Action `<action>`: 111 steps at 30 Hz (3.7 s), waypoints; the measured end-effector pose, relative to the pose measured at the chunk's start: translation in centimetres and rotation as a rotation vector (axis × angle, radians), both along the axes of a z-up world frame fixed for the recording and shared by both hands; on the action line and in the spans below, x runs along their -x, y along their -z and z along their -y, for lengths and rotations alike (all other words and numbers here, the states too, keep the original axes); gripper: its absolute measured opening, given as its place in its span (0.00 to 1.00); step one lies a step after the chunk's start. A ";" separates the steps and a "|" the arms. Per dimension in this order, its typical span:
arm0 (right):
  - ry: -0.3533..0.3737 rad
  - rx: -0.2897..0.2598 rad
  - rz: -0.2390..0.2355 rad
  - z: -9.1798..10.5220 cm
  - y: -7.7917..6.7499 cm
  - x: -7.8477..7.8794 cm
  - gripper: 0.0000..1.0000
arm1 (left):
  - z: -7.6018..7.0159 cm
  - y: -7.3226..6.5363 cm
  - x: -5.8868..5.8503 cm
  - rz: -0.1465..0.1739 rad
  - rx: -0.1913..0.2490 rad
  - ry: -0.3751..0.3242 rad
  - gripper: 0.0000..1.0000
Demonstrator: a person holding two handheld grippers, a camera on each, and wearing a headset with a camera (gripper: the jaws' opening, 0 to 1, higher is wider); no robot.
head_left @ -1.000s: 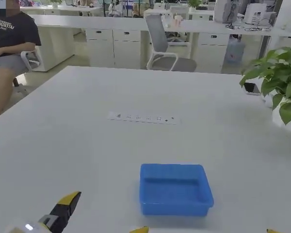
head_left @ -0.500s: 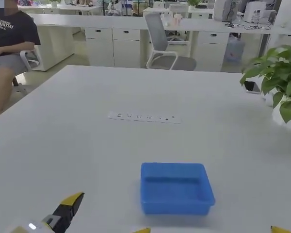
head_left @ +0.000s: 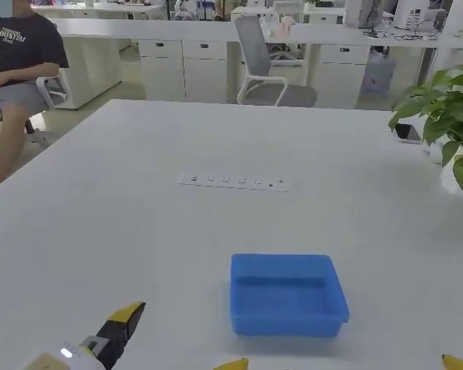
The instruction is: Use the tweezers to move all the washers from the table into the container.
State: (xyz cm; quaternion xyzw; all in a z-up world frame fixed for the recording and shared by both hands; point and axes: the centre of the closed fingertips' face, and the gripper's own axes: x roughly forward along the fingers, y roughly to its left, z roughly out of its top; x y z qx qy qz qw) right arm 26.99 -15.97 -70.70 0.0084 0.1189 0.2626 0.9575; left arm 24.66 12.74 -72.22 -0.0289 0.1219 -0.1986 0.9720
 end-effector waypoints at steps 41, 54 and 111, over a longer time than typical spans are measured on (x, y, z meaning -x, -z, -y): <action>-0.361 0.240 -0.157 -7.1 2.7 1.4 0.33 | 2.6 3.8 2.1 -0.228 0.020 0.339 0.63; -0.780 0.368 -0.352 -14.9 9.0 4.6 0.23 | 3.7 8.3 4.0 -0.443 -0.077 0.632 0.39; -0.973 0.640 -0.225 -20.0 13.6 5.4 0.06 | 7.3 3.9 4.4 -0.179 -0.572 0.955 0.00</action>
